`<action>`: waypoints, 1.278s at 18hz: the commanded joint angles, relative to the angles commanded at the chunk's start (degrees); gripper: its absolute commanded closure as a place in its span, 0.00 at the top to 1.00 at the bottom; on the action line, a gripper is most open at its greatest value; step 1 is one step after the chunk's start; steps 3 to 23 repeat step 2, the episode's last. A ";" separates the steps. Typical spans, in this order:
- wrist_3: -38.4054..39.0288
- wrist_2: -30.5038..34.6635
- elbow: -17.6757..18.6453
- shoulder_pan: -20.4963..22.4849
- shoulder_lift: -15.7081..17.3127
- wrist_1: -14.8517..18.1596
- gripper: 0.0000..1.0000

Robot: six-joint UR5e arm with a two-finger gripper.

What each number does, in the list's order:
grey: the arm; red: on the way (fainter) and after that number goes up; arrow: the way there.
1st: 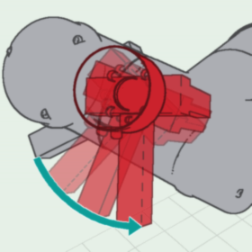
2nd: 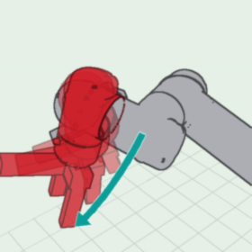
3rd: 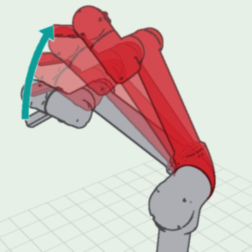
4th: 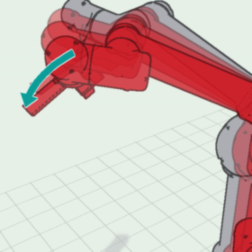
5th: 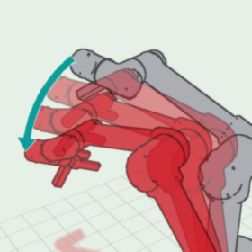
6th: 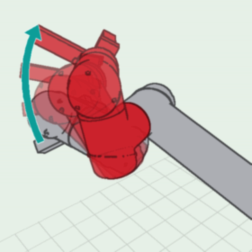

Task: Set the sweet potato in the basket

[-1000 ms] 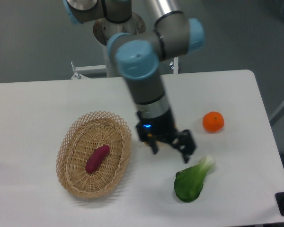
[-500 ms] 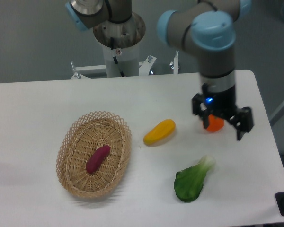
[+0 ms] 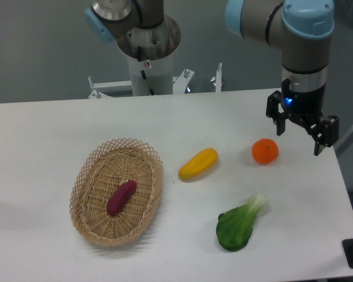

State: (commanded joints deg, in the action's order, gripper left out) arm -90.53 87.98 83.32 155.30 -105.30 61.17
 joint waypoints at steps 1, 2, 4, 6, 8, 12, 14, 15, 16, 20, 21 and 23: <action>0.00 0.00 0.09 0.00 0.26 0.00 1.00; 0.00 0.09 0.17 -0.09 0.35 0.00 1.00; 0.00 0.09 0.17 -0.09 0.35 0.00 1.00; 0.00 0.09 0.17 -0.09 0.35 0.00 1.00; 0.00 0.09 0.17 -0.09 0.35 0.00 1.00; 0.00 0.09 0.17 -0.09 0.35 0.00 1.00; 0.00 0.09 0.17 -0.09 0.35 0.00 1.00; 0.00 0.09 0.17 -0.09 0.35 0.00 1.00; 0.00 0.09 0.17 -0.09 0.35 0.00 1.00; 0.00 0.09 0.17 -0.09 0.35 0.00 1.00; 0.00 0.09 0.17 -0.09 0.35 0.00 1.00; 0.00 0.09 0.17 -0.09 0.35 0.00 1.00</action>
